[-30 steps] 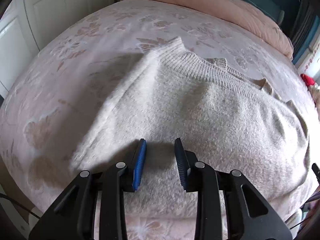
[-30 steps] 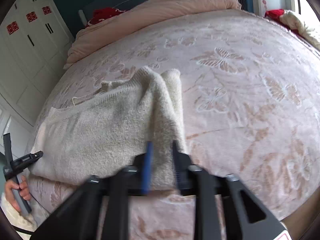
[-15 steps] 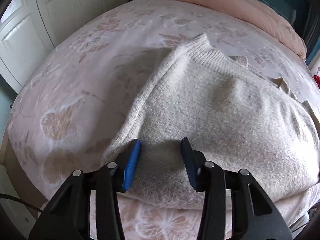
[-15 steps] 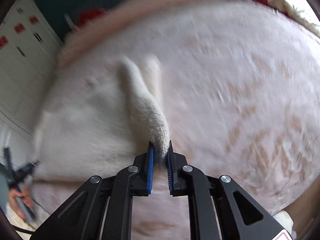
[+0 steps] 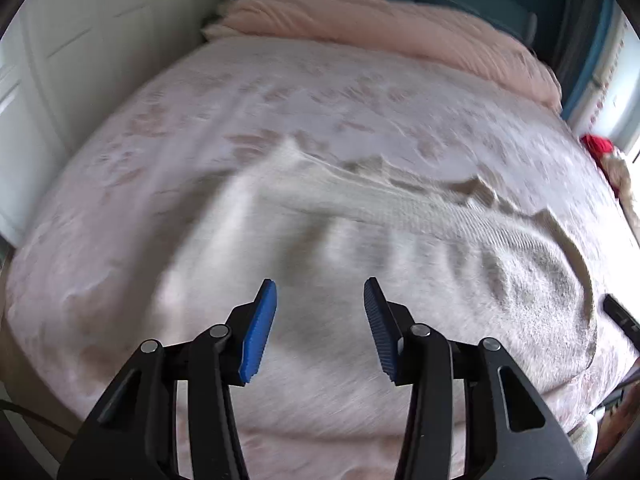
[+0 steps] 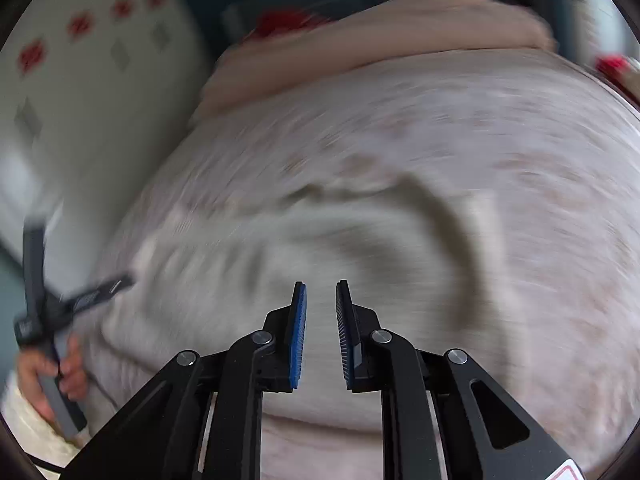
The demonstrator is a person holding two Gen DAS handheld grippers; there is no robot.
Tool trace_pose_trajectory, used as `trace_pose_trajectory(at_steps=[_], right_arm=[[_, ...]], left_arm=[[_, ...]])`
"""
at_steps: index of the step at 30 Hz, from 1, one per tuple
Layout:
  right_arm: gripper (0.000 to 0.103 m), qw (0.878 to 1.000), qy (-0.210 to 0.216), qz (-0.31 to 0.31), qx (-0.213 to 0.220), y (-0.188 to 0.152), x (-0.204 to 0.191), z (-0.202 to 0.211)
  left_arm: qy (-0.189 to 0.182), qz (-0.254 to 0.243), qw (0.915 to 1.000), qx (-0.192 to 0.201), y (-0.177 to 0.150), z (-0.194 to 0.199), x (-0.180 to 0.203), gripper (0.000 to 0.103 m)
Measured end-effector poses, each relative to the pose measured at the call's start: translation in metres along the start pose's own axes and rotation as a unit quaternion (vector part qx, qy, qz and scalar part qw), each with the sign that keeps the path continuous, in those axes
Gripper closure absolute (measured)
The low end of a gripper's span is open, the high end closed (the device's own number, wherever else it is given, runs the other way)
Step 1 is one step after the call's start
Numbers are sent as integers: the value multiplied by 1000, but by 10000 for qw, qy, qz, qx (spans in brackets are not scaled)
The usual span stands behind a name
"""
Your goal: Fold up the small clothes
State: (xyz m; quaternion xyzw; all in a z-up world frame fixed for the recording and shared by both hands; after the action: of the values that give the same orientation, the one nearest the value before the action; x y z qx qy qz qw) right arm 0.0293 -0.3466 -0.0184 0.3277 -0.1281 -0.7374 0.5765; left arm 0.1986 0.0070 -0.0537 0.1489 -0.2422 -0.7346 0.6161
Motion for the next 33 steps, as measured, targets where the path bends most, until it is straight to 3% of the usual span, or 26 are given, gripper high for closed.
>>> trace_pose_trajectory(at_steps=[2,4,6,10,12,14,15,17,18,19,21,23,24,25,26,27,28,31,33], right_arm=[[90,9986,234,268,-396,-7,-23,-37],[95,9967,63,506,-637,-15,-28,-63],[102,9966,-441,429,-550,-10,6,-69],[103,9912,-806,-1029,-212,3,113,-38],[99,9871,-1080,-1180,-115,12,129,-24],[96,9904,-896,-1051,-95,22,123,-22],[92,9922,-875,-880,-90,28,117,-23],[68,9943,-901,-564,-8,45,107,-30],[48,9940,-987,-458,60,53,104,-33],[41,9932,-1097,-358,122,60,103,-37],[37,9896,-1429,-148,89,77,106,-56],[35,9869,-1595,-187,-182,86,115,-76],[39,9882,-1467,-316,-319,87,120,-87],[72,9900,-1261,-447,-442,85,125,-92],[90,9914,-1002,-585,-603,83,128,-99],[89,9916,-862,-691,-677,81,127,-101],[89,9931,-810,-701,-480,83,123,-91],[90,9936,-609,-928,192,91,121,-54],[90,9916,-654,-1069,333,95,129,-50]], left_arm=[[45,-14,9996,-266,-4,-24,11,59],[204,-27,9988,-444,-10,-46,15,57],[251,-26,9990,-376,-12,-53,9,54],[17,169,9988,-460,-11,-56,-10,49],[-20,216,9986,-476,-11,-55,-11,49],[-89,342,9989,-294,-4,-45,-10,50],[-146,393,9989,-192,1,-40,-11,50],[-127,570,9983,67,22,-33,-20,48],[-36,642,9979,127,31,-34,-26,41],[69,725,9972,168,41,-37,-33,39],[339,917,9950,184,61,-50,-54,28],[471,1088,9929,41,72,-65,-70,28],[368,1152,9926,-88,75,-77,-78,30],[279,1136,9929,-218,76,-87,-81,50],[177,1027,9935,-460,75,-100,-81,66],[140,958,9937,-560,73,-103,-80,89],[14,909,9947,-472,75,-98,-78,95],[21,793,9968,-67,87,-77,-75,95],[74,894,9959,-123,95,-84,-80,95]])
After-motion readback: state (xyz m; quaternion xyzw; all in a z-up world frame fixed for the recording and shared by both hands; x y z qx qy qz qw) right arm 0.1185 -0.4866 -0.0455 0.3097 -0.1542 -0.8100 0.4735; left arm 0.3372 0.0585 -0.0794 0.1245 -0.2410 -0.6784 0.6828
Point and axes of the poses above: each gripper's, at about its wrist camera, not at the fingertips, and z roughly against the way its jaws point, x to its right, y to its top, the point moved 2 cm from there along -z, roughly the way its jaws point
